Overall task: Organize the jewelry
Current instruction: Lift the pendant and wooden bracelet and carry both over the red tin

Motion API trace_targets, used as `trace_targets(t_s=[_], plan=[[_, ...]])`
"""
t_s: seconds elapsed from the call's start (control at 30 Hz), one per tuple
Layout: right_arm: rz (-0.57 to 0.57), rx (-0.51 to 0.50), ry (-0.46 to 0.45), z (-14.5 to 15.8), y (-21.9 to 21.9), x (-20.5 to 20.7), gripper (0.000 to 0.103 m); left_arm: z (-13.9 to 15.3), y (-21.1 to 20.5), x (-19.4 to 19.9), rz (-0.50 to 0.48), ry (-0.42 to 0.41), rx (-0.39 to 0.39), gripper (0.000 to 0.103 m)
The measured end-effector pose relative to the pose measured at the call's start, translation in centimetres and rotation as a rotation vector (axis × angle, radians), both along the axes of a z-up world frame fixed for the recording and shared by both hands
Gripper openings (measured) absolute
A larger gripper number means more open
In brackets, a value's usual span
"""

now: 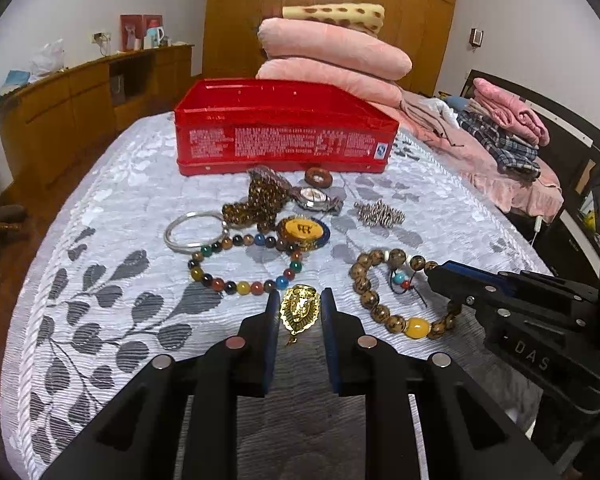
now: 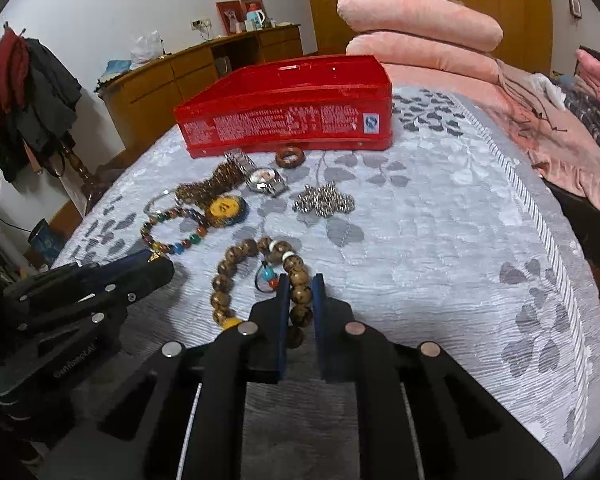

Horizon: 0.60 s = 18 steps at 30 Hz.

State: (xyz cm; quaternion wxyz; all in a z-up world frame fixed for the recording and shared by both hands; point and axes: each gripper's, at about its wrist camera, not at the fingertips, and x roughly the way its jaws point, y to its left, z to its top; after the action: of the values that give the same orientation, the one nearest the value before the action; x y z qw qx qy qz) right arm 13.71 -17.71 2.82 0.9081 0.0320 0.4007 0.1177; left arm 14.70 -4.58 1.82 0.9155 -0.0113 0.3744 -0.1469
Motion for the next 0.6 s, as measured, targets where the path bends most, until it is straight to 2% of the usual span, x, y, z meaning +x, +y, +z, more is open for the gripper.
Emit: trace_targets(t_s=[0.33, 0.6], plan=[[0.015, 0.012, -0.054, 3.0, 0.2, 0.3, 0.010, 2.2, 0.5, 0.5, 0.018, -0.053, -0.021, 0.020], [0.052, -0.040, 0.045, 0.2, 1.3, 0.6, 0.010, 1.5, 0.8, 0.9, 0.025, -0.038, -0.020, 0.020]])
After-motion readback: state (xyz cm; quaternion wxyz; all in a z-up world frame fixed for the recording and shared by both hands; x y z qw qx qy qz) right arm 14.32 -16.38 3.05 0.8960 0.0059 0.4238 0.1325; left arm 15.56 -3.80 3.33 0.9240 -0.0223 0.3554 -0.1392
